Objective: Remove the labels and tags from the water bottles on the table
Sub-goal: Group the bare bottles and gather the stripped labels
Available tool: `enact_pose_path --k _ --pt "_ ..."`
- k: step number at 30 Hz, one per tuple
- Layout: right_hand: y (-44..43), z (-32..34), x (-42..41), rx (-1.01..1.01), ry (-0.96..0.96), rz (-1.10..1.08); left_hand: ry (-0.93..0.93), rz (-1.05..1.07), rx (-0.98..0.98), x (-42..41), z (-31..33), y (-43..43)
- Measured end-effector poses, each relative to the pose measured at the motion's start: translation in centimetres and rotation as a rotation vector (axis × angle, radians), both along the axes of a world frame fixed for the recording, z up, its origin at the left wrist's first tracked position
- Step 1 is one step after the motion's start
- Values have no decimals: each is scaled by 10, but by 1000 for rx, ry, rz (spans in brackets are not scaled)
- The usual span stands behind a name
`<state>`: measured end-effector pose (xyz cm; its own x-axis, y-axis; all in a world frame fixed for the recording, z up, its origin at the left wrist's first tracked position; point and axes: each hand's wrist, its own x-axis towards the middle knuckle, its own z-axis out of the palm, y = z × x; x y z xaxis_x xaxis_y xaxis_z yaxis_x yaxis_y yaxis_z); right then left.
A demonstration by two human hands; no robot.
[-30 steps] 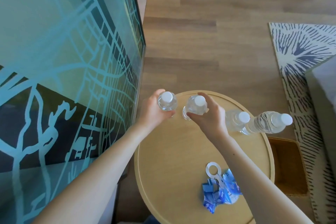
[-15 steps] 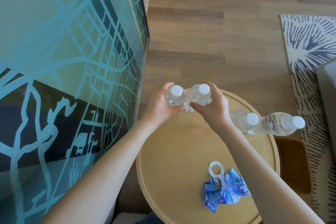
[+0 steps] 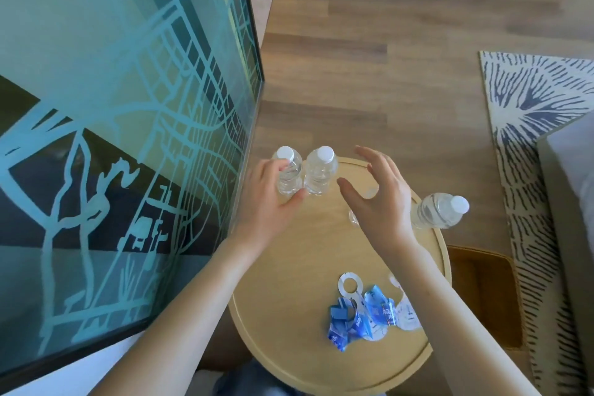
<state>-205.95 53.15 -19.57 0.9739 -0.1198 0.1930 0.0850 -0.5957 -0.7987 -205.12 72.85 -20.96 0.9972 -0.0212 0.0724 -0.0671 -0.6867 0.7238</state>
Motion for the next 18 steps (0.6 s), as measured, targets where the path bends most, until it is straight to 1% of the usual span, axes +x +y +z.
enact_pose_path --k 2,6,9,12,18 --pt "-25 13 -16 -46 -16 9 21 -23 -33 -16 8 -20" --pt "-84 27 -40 -117 49 22 99 -55 -87 -39 10 -65" --pt "-130 23 -48 -166 96 -5 178 -86 -88 -44 4 -100" --pt "-166 9 -50 -149 218 -49 248 -86 -112 -44 -8 -129" --pt "-198 -41 -45 -47 349 -49 293 13 -110 -32 -41 -163"
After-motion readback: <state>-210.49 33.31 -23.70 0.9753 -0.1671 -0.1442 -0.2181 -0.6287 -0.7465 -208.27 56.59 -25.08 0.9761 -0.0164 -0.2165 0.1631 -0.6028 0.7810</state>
